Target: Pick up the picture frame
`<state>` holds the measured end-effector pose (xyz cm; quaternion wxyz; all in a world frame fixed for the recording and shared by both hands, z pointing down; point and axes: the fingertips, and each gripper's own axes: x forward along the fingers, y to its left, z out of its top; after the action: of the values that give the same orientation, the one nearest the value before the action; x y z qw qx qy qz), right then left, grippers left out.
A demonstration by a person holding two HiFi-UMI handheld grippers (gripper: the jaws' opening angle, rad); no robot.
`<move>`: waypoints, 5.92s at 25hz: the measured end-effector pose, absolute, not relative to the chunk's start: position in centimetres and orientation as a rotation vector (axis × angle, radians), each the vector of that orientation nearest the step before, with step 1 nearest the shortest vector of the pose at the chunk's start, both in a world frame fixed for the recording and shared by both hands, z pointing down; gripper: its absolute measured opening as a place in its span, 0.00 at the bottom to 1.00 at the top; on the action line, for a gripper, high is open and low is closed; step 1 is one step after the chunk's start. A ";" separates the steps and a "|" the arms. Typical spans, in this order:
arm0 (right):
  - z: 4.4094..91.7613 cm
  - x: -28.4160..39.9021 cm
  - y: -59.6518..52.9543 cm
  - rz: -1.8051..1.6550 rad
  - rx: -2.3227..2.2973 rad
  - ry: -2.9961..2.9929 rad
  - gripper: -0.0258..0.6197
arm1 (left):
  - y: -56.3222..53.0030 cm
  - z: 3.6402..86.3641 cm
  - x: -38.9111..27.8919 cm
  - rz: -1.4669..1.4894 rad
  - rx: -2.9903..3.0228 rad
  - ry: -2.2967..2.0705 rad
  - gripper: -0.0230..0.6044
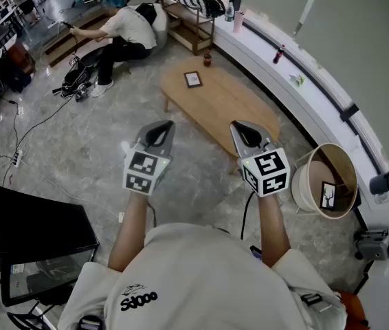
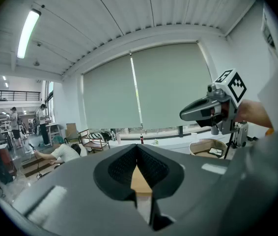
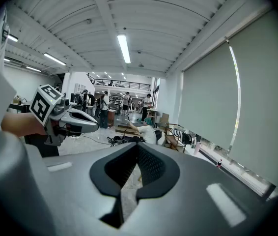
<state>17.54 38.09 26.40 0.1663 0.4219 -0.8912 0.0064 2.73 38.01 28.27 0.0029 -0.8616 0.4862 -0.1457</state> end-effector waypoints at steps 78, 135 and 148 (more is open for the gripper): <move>36.6 5.4 -9.5 0.441 1.356 -2.360 0.05 | -10.5 39.0 -9.6 -0.554 -2.944 1.363 0.05; 90.6 7.8 -37.4 1.070 0.904 -1.755 0.21 | -37.9 72.6 -6.5 -1.310 -3.149 1.593 0.05; 94.8 8.5 -36.7 1.091 0.887 -1.683 0.26 | -38.2 79.9 -3.2 -1.437 -3.280 1.523 0.05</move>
<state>8.46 -36.65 94.84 0.4568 0.3597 -0.6826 0.4428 -3.21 -38.25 79.88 -0.3661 -0.7845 0.3641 -0.3436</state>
